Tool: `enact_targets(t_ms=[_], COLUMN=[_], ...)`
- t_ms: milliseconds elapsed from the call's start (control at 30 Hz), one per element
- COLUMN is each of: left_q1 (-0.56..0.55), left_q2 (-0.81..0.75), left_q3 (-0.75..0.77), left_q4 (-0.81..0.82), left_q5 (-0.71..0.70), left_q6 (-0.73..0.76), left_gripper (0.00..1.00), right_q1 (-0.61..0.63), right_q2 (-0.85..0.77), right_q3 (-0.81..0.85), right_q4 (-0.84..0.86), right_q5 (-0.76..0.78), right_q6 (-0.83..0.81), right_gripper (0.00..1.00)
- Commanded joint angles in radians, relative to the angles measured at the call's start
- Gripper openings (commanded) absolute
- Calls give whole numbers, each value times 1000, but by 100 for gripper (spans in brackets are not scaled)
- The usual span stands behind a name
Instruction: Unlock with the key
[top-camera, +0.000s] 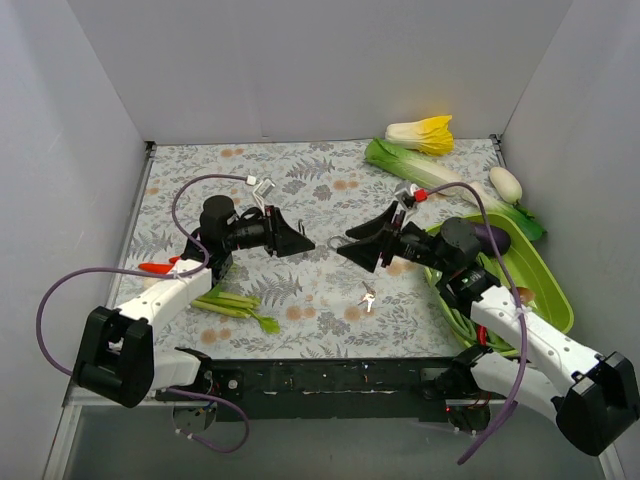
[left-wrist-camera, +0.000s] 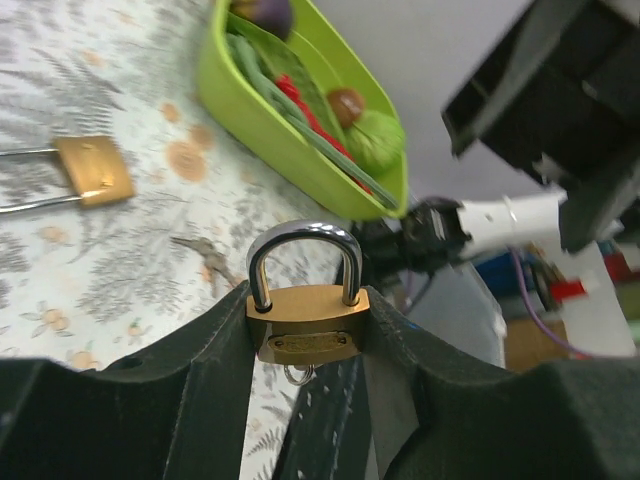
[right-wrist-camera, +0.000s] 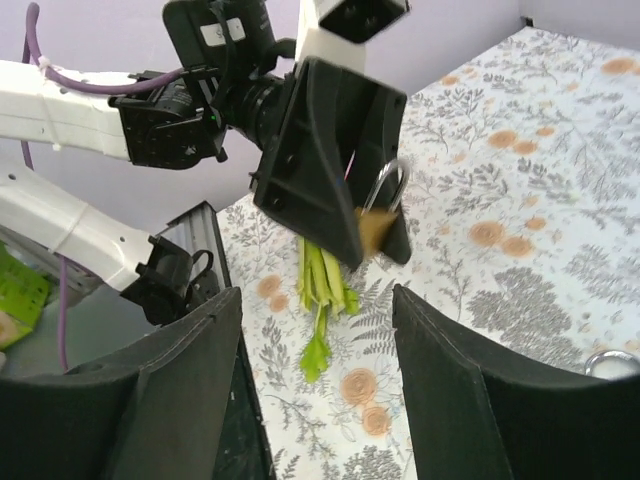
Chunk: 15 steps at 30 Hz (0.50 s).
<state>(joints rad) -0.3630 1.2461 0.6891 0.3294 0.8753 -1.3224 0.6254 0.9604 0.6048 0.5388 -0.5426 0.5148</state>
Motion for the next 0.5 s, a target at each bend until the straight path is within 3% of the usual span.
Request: enact_targets(t_ms=[0,267,467], left_q1=[1,1,-1], left_q2=[-3,-53,-65], left_q3=[61,64,67], left_q4=[2,-23,-21], left_q5=[356,559,652], left_q6=[71,94,84], left_gripper=[0,0,0], right_q1=[-6,5,88], right_q2=[43,178,276], right_q3=[189,331,424], right_q4=[-223,-157,-263], right_q5=[-77,-350,-393], right_q6=[-211,-230,-317], right_gripper=[68,68,68])
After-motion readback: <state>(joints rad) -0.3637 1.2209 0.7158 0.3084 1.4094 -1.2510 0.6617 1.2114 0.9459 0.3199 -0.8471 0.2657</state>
